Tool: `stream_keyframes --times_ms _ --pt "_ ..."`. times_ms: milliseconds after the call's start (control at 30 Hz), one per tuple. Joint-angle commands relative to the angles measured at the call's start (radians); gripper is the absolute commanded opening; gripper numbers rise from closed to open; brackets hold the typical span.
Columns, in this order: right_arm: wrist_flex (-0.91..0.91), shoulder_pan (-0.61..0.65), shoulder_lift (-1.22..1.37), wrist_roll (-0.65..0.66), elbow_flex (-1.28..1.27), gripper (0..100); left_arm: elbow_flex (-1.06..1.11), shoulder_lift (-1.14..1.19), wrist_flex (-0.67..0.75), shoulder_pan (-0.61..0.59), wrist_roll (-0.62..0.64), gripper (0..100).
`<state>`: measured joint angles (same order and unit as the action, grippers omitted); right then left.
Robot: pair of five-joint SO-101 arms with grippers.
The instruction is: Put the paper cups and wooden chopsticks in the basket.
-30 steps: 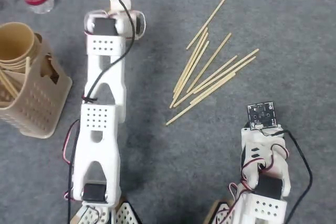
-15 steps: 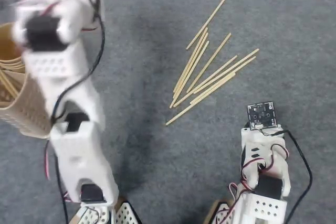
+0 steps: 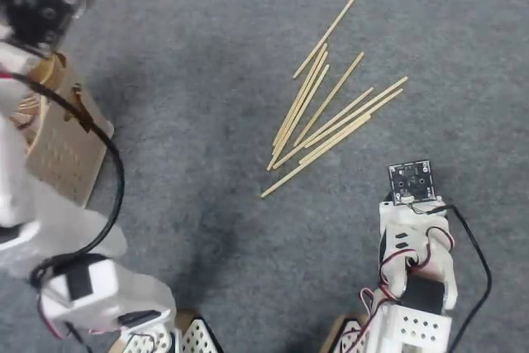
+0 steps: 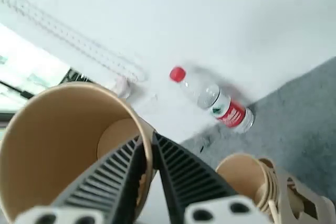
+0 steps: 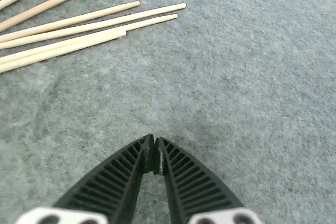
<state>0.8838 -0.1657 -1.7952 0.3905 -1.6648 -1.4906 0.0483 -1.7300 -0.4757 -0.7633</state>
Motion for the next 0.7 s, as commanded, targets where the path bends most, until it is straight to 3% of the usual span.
stream_keyframes --times_ms 0,200,333,667 --pt "0.007 0.005 -0.001 0.012 -0.018 1.4 0.148 -0.091 -0.028 -0.064 0.017 1" --pt "0.008 0.004 -0.001 0.012 -0.018 1.3 0.544 -0.216 -0.023 -0.061 0.025 1" --pt "0.008 0.002 -0.001 0.012 -0.018 1.3 0.702 -0.212 0.072 -0.06 0.028 1" --pt "0.008 0.004 -0.001 0.012 -0.018 1.3 0.74 -0.075 0.121 -0.058 0.107 1"
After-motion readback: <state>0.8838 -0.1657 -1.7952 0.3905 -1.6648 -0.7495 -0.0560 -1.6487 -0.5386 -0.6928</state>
